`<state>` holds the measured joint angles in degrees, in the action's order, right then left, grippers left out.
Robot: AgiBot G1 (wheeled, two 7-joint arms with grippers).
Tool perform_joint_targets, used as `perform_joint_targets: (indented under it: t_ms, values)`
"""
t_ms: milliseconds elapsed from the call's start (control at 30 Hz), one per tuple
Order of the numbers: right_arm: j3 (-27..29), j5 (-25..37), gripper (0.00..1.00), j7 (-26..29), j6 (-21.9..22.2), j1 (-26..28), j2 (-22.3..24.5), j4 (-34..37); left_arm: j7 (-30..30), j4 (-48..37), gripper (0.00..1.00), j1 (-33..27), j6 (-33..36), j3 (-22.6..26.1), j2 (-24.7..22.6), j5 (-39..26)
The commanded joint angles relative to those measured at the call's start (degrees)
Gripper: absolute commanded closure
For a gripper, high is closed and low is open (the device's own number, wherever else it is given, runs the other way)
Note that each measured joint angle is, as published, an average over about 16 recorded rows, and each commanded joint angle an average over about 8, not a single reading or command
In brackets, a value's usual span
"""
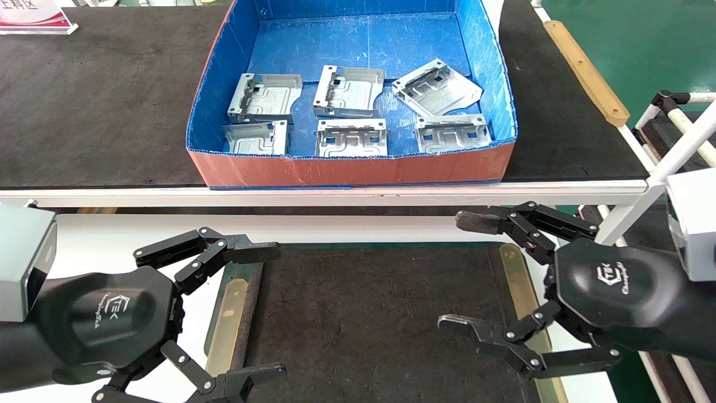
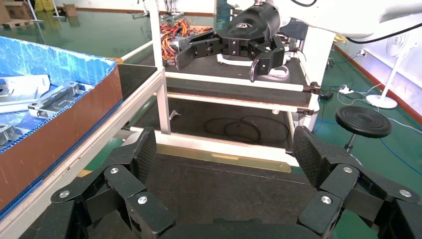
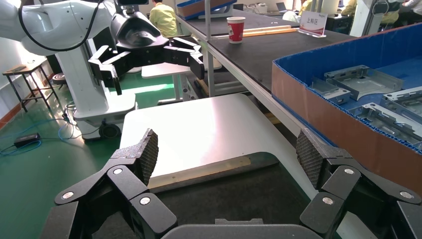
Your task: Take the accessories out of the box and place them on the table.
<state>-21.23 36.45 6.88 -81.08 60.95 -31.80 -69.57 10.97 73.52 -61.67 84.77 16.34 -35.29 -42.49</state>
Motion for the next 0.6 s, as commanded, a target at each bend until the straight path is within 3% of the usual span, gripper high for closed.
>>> perform_joint_targets:
  t_ms: [33,600]
  values:
    - [0.0,0.0,0.00,0.0,0.0,0.0,0.0,0.0,0.0,0.0,0.00,0.0,0.1,0.0,0.0,0.0]
    - [0.0,0.0,0.00,0.0,0.0,0.0,0.0,0.0,5.7,-0.2,0.00,-4.9,-15.5,4.1,-6.4,-11.8]
